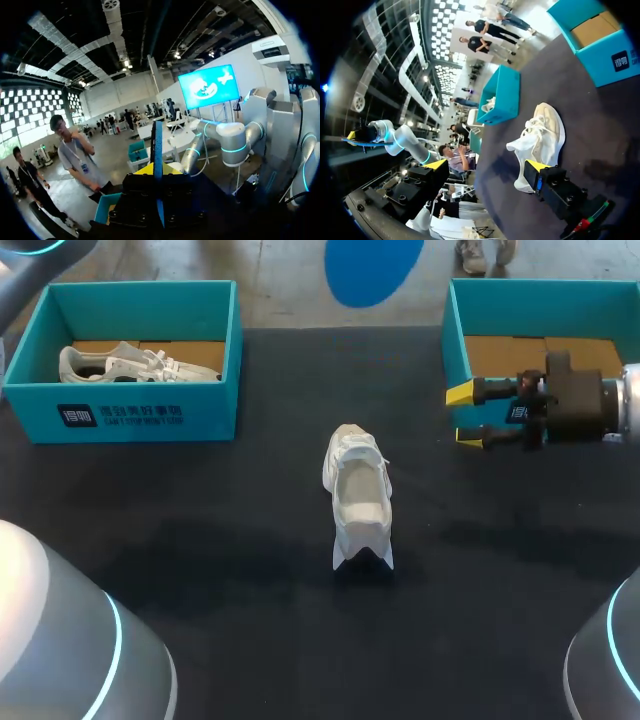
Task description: Take the shoe out of the shoebox, open the shoe tongue, remove and reinsert the insole, then place the shoe into the shoebox
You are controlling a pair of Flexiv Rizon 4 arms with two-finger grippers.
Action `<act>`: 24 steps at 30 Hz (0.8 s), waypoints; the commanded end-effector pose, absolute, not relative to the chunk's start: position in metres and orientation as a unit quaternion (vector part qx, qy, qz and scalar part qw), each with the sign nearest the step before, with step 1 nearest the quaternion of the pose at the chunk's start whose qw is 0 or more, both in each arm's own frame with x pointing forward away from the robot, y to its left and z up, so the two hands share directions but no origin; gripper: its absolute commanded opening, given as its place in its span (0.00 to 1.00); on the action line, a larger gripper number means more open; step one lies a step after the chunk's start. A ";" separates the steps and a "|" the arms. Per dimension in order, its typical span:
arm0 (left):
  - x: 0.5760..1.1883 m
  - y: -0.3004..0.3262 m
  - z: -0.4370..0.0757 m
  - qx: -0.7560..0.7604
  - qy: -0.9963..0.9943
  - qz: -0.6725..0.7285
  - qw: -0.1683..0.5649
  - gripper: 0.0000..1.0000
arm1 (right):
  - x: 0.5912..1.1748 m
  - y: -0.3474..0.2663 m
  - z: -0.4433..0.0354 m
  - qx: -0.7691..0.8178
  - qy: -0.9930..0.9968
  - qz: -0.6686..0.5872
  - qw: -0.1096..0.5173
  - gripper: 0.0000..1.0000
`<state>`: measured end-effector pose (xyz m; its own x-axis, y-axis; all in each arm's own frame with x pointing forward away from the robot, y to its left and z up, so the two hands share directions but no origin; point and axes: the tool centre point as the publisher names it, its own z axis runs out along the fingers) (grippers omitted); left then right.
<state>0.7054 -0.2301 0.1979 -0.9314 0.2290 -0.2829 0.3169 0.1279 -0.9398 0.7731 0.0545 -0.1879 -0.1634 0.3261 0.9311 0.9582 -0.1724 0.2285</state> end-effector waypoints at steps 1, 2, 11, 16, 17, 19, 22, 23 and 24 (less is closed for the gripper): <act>0.700 -0.231 0.187 0.461 0.624 -0.551 0.306 0.00 | 0.773 0.056 -0.188 -0.569 -0.564 -0.513 0.307 1.00; 0.699 -0.231 0.185 0.473 0.617 -0.545 0.314 0.00 | 0.773 0.056 -0.188 -0.569 -0.564 -0.513 0.307 1.00; 0.697 -0.231 0.172 0.548 0.533 -0.496 0.410 0.00 | 0.773 0.056 -0.188 -0.569 -0.564 -0.513 0.307 1.00; 0.700 -0.229 0.158 0.574 0.500 -0.478 0.438 0.00 | 0.773 0.056 -0.188 -0.569 -0.564 -0.513 0.307 1.00; 0.701 -0.229 0.154 0.581 0.494 -0.469 0.446 0.00 | 0.773 0.056 -0.188 -0.569 -0.564 -0.513 0.307 1.00; 0.701 -0.229 0.153 0.583 0.488 -0.465 0.454 0.00 | 0.773 0.056 -0.188 -0.569 -0.564 -0.513 0.307 1.00; 0.701 -0.229 0.153 0.583 0.488 -0.465 0.454 0.00 | 0.773 0.056 -0.188 -0.569 -0.564 -0.513 0.307 1.00; 0.701 -0.229 0.153 0.583 0.488 -0.465 0.454 0.00 | 0.773 0.056 -0.188 -0.569 -0.564 -0.513 0.307 1.00; 0.701 -0.229 0.153 0.583 0.488 -0.465 0.454 0.00 | 0.773 0.056 -0.188 -0.569 -0.564 -0.513 0.307 1.00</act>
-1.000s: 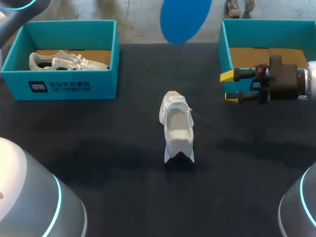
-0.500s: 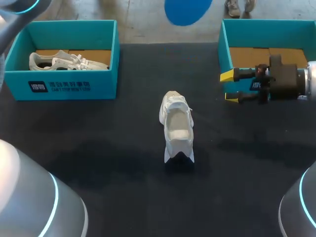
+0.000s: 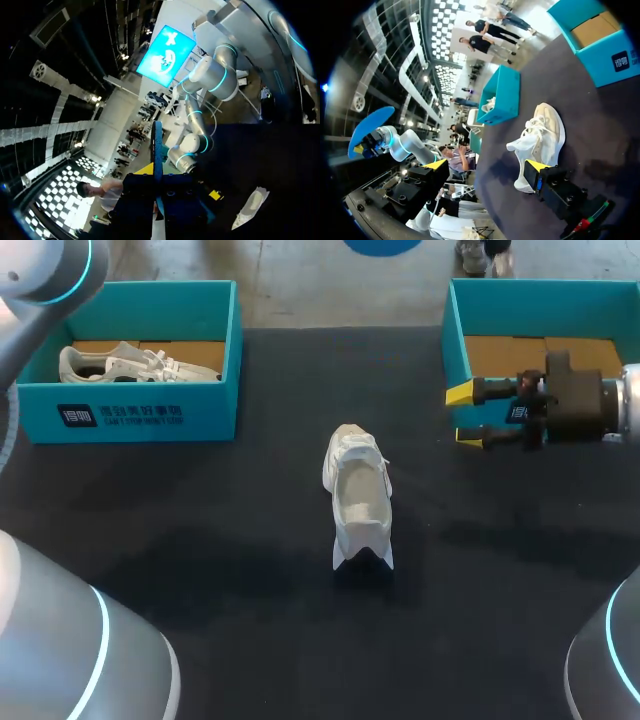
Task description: Take the shoe out of the shoebox, open the shoe tongue, remove and reinsert the insole, then place the shoe into the shoebox
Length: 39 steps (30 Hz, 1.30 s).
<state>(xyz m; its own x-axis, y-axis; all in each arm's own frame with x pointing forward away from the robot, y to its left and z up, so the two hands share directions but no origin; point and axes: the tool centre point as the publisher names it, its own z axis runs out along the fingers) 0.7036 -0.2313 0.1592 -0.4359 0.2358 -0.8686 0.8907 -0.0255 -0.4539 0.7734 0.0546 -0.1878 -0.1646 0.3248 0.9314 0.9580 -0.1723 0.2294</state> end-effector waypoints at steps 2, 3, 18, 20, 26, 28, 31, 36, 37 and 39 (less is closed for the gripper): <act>0.701 -0.229 0.153 0.583 0.488 -0.465 0.454 0.00 | 0.773 0.056 -0.188 -0.569 -0.564 -0.513 0.307 1.00; 0.701 -0.229 0.153 0.583 0.488 -0.465 0.454 0.00 | 0.773 0.056 -0.188 -0.569 -0.564 -0.513 0.307 1.00; 0.682 -0.248 0.117 0.610 0.435 -0.459 0.478 0.00 | 0.773 0.056 -0.188 -0.569 -0.564 -0.513 0.307 1.00; 0.676 -0.252 0.110 0.612 0.423 -0.458 0.487 0.00 | 0.773 0.056 -0.188 -0.569 -0.564 -0.513 0.307 1.00; 0.662 -0.255 0.083 0.652 0.397 -0.380 0.523 0.00 | 0.773 0.056 -0.188 -0.569 -0.564 -0.513 0.307 1.00; 0.657 -0.254 0.072 0.663 0.397 -0.360 0.523 0.00 | 0.773 0.056 -0.188 -0.569 -0.564 -0.513 0.307 1.00; 0.654 -0.251 0.060 0.662 0.397 -0.349 0.532 0.00 | 0.773 0.056 -0.188 -0.569 -0.564 -0.513 0.307 1.00; 0.654 -0.237 0.031 0.629 0.413 -0.348 0.559 0.00 | 0.773 0.056 -0.188 -0.569 -0.564 -0.513 0.307 1.00; 0.654 -0.237 0.029 0.628 0.413 -0.348 0.560 0.00 | 0.773 0.056 -0.188 -0.569 -0.564 -0.513 0.307 1.00; 0.654 -0.232 0.017 0.615 0.412 -0.355 0.571 0.00 | 0.773 0.056 -0.188 -0.569 -0.564 -0.513 0.307 1.00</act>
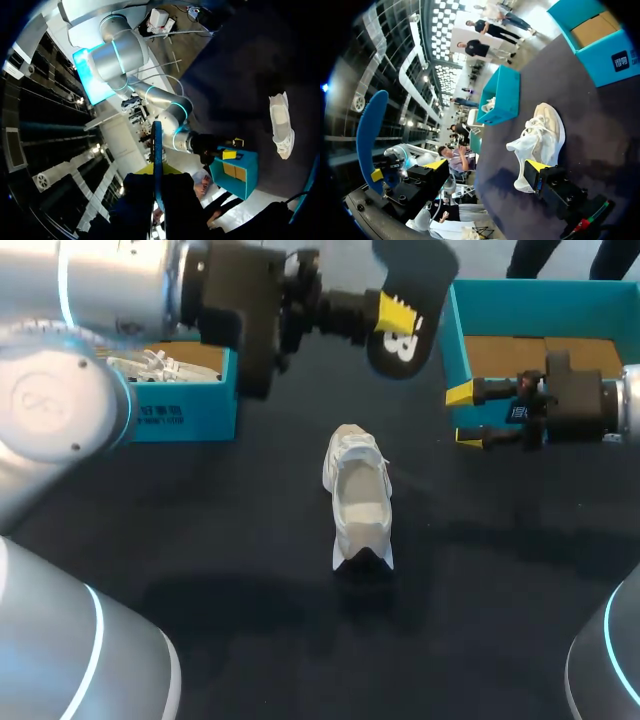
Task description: Take the shoe out of the shoebox, open the shoe tongue, remove and reinsert the insole, then place the shoe into the shoebox
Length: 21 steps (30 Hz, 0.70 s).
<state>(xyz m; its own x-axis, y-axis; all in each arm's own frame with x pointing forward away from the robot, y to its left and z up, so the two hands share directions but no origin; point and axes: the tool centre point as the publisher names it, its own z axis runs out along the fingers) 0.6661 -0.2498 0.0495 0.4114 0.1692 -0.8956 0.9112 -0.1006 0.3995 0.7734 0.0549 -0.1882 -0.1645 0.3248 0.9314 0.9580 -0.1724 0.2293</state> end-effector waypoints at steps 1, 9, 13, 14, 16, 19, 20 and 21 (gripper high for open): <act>0.655 -0.231 0.012 0.616 0.410 -0.354 0.572 0.00 | 0.773 0.056 -0.188 -0.569 -0.564 -0.513 0.307 1.00; 0.656 -0.223 -0.021 0.611 0.374 -0.367 0.593 0.00 | 0.773 0.056 -0.188 -0.569 -0.564 -0.513 0.307 1.00; 0.660 -0.220 -0.034 0.613 0.369 -0.365 0.596 0.00 | 0.773 0.056 -0.188 -0.569 -0.564 -0.513 0.307 1.00; 0.660 -0.219 -0.034 0.613 0.368 -0.365 0.596 0.00 | 0.773 0.056 -0.188 -0.569 -0.564 -0.513 0.307 1.00; 0.662 -0.217 -0.041 0.617 0.369 -0.360 0.595 0.00 | 0.773 0.056 -0.188 -0.569 -0.564 -0.513 0.307 1.00; 0.662 -0.216 -0.051 0.617 0.374 -0.362 0.590 0.00 | 0.773 0.056 -0.188 -0.569 -0.564 -0.513 0.307 1.00; 0.662 -0.216 -0.051 0.617 0.374 -0.362 0.590 0.00 | 0.773 0.056 -0.188 -0.569 -0.564 -0.513 0.307 1.00; 0.662 -0.214 -0.057 0.618 0.376 -0.364 0.587 0.00 | 0.773 0.056 -0.188 -0.569 -0.564 -0.513 0.307 1.00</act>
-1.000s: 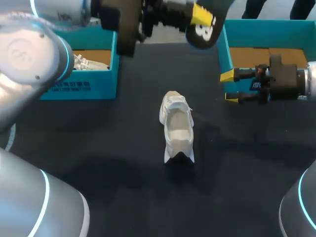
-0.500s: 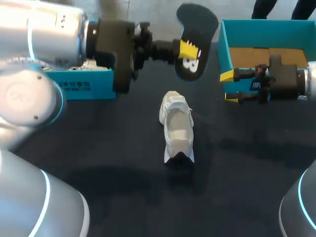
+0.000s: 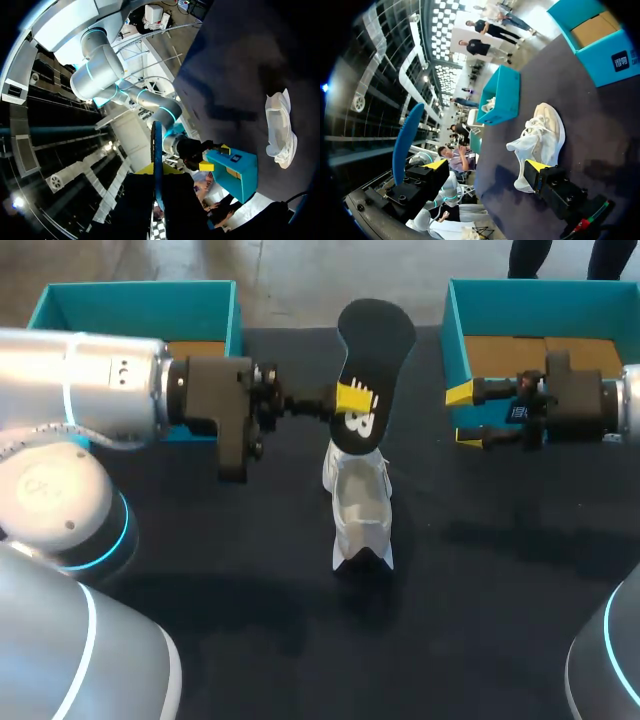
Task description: Take the shoe out of the shoebox, open the shoe tongue, remove and reinsert the insole, then place the shoe into the shoebox
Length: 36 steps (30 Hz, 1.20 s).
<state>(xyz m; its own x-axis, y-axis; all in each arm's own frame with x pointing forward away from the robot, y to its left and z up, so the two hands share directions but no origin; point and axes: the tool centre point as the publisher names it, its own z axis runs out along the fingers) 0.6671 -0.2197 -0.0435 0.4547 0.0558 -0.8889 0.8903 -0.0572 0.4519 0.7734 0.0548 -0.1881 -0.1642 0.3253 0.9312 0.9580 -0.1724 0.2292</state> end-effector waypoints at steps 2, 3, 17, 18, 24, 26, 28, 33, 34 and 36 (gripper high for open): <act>0.662 -0.214 -0.059 0.619 0.377 -0.364 0.584 0.00 | 0.773 0.056 -0.188 -0.569 -0.564 -0.513 0.307 1.00; 0.661 -0.212 -0.064 0.621 0.378 -0.365 0.581 0.00 | 0.773 0.056 -0.188 -0.569 -0.564 -0.513 0.307 1.00; 0.662 -0.200 -0.085 0.627 0.376 -0.380 0.566 0.00 | 0.773 0.056 -0.188 -0.569 -0.564 -0.513 0.307 1.00; 0.662 -0.200 -0.085 0.627 0.376 -0.380 0.566 0.00 | 0.773 0.056 -0.188 -0.569 -0.564 -0.513 0.307 1.00; 0.662 -0.200 -0.085 0.627 0.376 -0.380 0.566 0.00 | 0.773 0.056 -0.188 -0.569 -0.564 -0.513 0.307 1.00; 0.662 -0.200 -0.085 0.627 0.376 -0.380 0.566 0.00 | 0.773 0.056 -0.188 -0.569 -0.564 -0.513 0.307 1.00; 0.662 -0.200 -0.085 0.627 0.376 -0.380 0.566 0.00 | 0.773 0.056 -0.188 -0.569 -0.564 -0.513 0.307 1.00; 0.659 -0.193 -0.094 0.637 0.340 -0.374 0.582 0.00 | 0.773 0.056 -0.188 -0.569 -0.564 -0.513 0.307 1.00; 0.657 -0.185 -0.106 0.637 0.331 -0.377 0.585 0.00 | 0.773 0.056 -0.188 -0.569 -0.564 -0.513 0.307 1.00; 0.655 -0.183 -0.108 0.641 0.328 -0.372 0.586 0.00 | 0.773 0.056 -0.188 -0.569 -0.564 -0.513 0.307 1.00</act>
<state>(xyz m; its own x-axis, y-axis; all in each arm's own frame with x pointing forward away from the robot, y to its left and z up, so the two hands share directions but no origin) 0.6589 -0.1949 -0.0954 0.5028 0.0124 -0.8643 0.8600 -0.1080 0.4987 0.7733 0.0545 -0.1879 -0.1639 0.3261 0.9310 0.9581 -0.1720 0.2289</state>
